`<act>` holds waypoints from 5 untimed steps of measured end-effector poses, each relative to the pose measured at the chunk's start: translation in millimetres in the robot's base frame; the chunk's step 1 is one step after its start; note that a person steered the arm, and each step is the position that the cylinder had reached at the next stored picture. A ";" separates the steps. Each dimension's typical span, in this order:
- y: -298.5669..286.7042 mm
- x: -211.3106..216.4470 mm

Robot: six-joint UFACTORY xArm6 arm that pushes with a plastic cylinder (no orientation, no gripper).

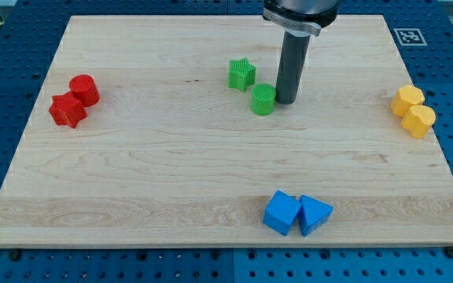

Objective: Slide the green circle to the bottom right of the green star

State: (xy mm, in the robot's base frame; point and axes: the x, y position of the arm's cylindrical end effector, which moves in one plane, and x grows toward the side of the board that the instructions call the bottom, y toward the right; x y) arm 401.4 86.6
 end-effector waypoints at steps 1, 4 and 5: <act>2.4 -0.1; 17.0 -0.4; 23.7 -0.4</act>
State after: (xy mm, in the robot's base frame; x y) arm 401.0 110.3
